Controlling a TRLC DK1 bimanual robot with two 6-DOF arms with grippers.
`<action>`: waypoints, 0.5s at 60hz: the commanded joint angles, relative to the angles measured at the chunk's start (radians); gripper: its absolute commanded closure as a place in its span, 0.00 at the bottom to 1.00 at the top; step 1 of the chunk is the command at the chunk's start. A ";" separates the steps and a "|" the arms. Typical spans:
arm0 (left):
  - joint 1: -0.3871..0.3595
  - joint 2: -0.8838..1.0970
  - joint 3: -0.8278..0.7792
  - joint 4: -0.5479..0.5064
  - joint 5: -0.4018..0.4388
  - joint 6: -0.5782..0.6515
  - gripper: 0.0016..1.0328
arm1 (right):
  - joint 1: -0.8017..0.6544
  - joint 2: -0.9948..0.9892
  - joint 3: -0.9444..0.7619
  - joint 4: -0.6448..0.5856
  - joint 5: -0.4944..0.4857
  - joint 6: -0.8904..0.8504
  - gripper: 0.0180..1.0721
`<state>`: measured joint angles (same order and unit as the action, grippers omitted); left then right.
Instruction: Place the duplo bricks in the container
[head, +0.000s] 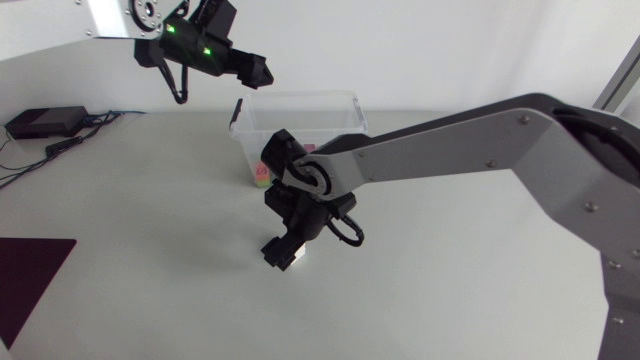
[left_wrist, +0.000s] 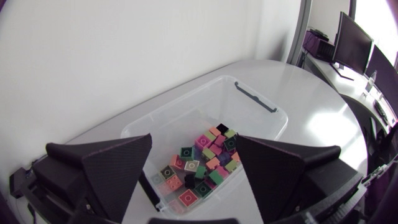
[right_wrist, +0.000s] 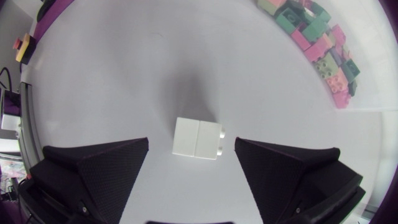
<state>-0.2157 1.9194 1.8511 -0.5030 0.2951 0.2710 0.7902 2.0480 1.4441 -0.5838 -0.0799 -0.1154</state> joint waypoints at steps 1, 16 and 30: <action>0.013 -0.108 -0.095 -0.005 -0.016 0.042 0.05 | 0.004 0.046 0.035 -0.034 0.011 0.008 0.05; 0.021 -0.301 -0.360 0.009 -0.059 0.126 0.05 | 0.003 0.100 0.084 -0.059 0.028 0.006 0.08; 0.033 -0.421 -0.515 0.027 -0.068 0.145 0.05 | 0.004 0.126 0.116 -0.073 0.028 0.005 0.21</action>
<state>-0.1913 1.5524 1.3888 -0.4885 0.2295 0.3931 0.7902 2.1460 1.5337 -0.6338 -0.0555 -0.1127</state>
